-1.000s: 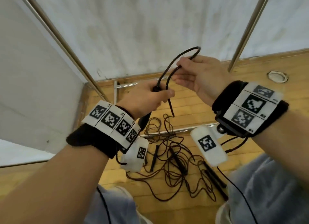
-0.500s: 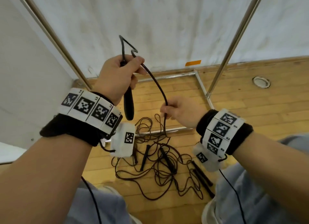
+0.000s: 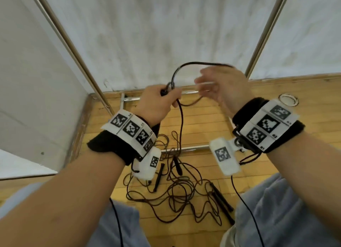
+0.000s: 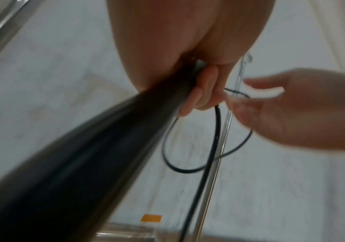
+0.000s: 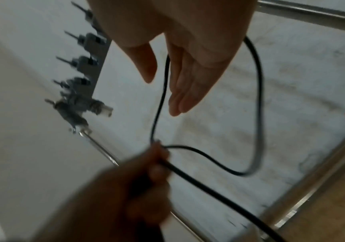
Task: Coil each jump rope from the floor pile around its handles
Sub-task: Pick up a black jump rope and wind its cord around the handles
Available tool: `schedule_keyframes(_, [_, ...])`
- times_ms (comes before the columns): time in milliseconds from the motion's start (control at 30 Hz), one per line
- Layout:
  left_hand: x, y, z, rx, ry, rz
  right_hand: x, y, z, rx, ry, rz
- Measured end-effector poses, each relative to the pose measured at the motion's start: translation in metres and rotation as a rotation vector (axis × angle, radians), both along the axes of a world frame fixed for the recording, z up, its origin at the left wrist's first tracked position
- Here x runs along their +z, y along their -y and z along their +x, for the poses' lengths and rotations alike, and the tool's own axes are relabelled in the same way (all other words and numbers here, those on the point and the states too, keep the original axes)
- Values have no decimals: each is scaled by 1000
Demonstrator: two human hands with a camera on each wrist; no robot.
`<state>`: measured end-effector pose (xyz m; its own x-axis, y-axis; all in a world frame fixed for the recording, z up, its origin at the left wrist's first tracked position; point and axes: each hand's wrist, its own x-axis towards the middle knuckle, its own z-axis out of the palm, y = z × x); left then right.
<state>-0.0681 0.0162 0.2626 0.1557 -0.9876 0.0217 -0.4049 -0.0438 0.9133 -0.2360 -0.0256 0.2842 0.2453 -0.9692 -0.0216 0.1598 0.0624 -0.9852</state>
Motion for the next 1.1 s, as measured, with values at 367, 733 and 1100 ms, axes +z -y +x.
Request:
schedule_keyframes(367, [30,6,36,104,-579,-109,-70,-30,17,494,-1022,-207])
schedule_keyframes(733, [1,-5,16,-339,-416,201,5,-13,14,-51,-281,-217])
schedule_keyframes(1100, [-27,1,-2,-323,479,77,26,3,-9,-245,271,14])
